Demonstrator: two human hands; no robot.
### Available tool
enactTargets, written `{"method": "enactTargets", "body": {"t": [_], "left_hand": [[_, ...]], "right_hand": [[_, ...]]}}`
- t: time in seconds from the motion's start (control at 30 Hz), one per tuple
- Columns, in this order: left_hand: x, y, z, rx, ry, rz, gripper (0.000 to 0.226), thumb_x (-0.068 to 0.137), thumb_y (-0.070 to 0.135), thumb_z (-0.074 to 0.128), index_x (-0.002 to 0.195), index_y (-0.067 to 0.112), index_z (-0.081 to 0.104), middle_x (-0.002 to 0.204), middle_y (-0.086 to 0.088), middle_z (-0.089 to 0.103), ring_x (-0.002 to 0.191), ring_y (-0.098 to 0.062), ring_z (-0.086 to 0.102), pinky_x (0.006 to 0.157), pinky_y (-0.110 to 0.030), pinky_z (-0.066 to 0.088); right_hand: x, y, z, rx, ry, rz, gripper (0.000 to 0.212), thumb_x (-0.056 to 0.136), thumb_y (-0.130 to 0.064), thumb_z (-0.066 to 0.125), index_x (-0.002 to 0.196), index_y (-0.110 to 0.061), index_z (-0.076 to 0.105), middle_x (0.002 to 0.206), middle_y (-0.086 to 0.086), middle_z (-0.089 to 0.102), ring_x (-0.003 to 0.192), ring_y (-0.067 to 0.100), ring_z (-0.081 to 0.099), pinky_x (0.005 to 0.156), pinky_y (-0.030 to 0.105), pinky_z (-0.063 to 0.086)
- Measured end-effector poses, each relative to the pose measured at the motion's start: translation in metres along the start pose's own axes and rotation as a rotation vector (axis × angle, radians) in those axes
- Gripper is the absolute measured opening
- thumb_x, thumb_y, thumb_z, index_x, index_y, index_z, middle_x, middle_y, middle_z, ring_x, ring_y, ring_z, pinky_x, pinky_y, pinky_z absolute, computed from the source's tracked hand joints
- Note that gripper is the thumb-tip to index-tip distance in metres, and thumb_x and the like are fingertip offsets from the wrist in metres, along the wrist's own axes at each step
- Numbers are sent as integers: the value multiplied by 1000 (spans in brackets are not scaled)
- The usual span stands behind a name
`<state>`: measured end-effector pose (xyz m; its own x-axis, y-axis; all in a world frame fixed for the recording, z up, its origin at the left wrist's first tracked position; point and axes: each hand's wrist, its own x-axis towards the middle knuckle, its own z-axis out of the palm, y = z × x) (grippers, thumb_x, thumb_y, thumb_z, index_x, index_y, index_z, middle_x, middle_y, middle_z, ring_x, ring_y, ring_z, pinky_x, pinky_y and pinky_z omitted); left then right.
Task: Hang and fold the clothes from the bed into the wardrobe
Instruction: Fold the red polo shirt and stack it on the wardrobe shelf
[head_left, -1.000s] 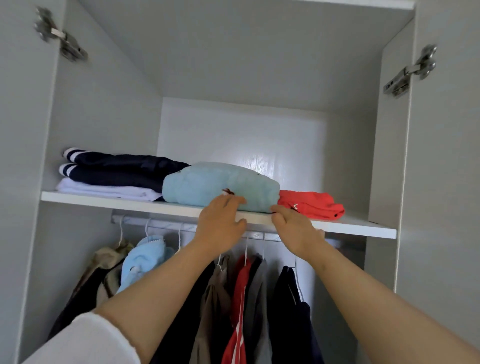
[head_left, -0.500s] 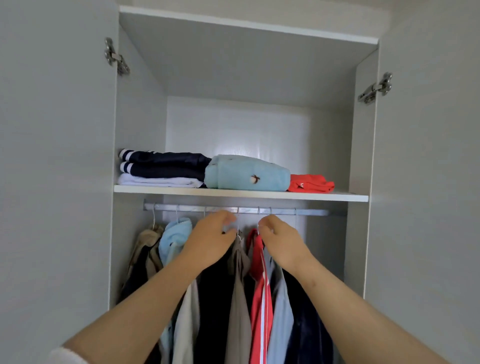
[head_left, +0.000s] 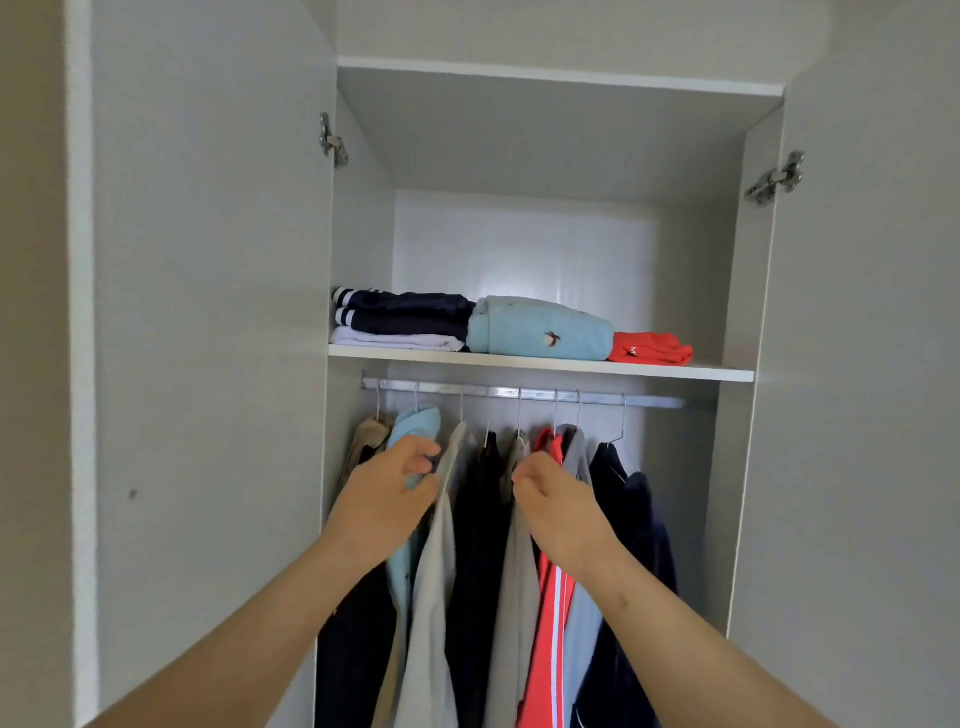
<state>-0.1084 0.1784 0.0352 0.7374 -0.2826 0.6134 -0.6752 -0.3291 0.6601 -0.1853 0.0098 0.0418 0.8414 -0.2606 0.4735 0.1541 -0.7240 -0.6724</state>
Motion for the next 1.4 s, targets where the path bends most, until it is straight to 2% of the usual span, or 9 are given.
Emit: {"method": "enactTargets", "body": {"t": [0.17, 0.3, 0.47, 0.57, 0.7, 0.83, 0.97, 1.27, 1.4], "left_hand": [[-48, 2, -42, 48, 115, -6, 31, 88, 9, 57, 111, 29, 55, 98, 9, 58, 94, -7, 54, 75, -11, 35], [-71, -10, -82, 88, 360, -53, 51, 87, 4, 55, 133, 20, 40, 116, 3, 49, 101, -13, 50, 86, -25, 38], [-79, -38, -121, 288, 668, -77, 54, 79, -2, 58, 131, 7, 45, 128, -12, 49, 114, -30, 46, 96, -38, 37], [-74, -57, -143, 307, 791, -121, 64, 74, -4, 62, 134, 2, 39, 131, -18, 45, 118, -32, 41, 96, -28, 29], [-60, -83, -167, -30, 615, -234, 83, 81, -3, 61, 147, 12, 14, 142, 1, 35, 120, -17, 44, 97, -32, 39], [-51, -110, -184, 42, 408, -252, 41, 81, 8, 65, 118, 22, 54, 98, 6, 66, 82, -18, 63, 80, -34, 52], [-53, -120, -184, 53, 388, -182, 25, 78, 15, 69, 84, 36, 58, 65, 13, 65, 63, -8, 62, 56, -14, 48], [-65, -110, -142, -221, 236, 87, 34, 75, 54, 67, 105, 54, 51, 95, 32, 65, 90, 8, 62, 74, -3, 46], [-53, -110, -105, -191, 147, 247, 34, 89, 34, 47, 123, 34, 48, 120, 20, 59, 111, 10, 53, 90, -4, 39]], "right_hand": [[-31, -17, 27, 61, -59, -11, 17, 94, -21, 41, 96, -11, 54, 67, -8, 51, 56, 8, 43, 54, 21, 37], [-45, -42, 51, 126, -147, -87, 20, 96, -17, 41, 96, -2, 54, 65, -6, 48, 46, -2, 42, 44, 8, 34], [-43, -62, 65, 112, -169, -114, 18, 96, -17, 39, 96, -7, 53, 65, -7, 48, 49, 1, 39, 44, 9, 32], [-34, -75, 83, 92, -167, -135, 18, 96, -17, 38, 98, -6, 53, 67, -6, 48, 52, 5, 38, 47, 14, 32], [-19, -96, 118, 128, -191, -175, 18, 95, -13, 39, 100, -2, 52, 73, 0, 48, 56, 7, 36, 51, 16, 33], [-6, -109, 149, 215, -221, -150, 14, 95, -13, 40, 95, -10, 54, 73, -7, 50, 58, 4, 40, 47, 6, 33], [1, -102, 165, 204, -215, -100, 13, 95, -15, 42, 96, -16, 55, 78, -6, 53, 60, 4, 42, 51, 7, 35], [18, -70, 169, 254, -97, 32, 23, 94, -10, 43, 78, -23, 53, 77, -6, 54, 71, 10, 51, 55, 5, 38], [24, -45, 156, 273, -2, 128, 21, 94, -14, 44, 78, -22, 54, 83, -2, 58, 77, 16, 54, 57, 15, 40]]}}
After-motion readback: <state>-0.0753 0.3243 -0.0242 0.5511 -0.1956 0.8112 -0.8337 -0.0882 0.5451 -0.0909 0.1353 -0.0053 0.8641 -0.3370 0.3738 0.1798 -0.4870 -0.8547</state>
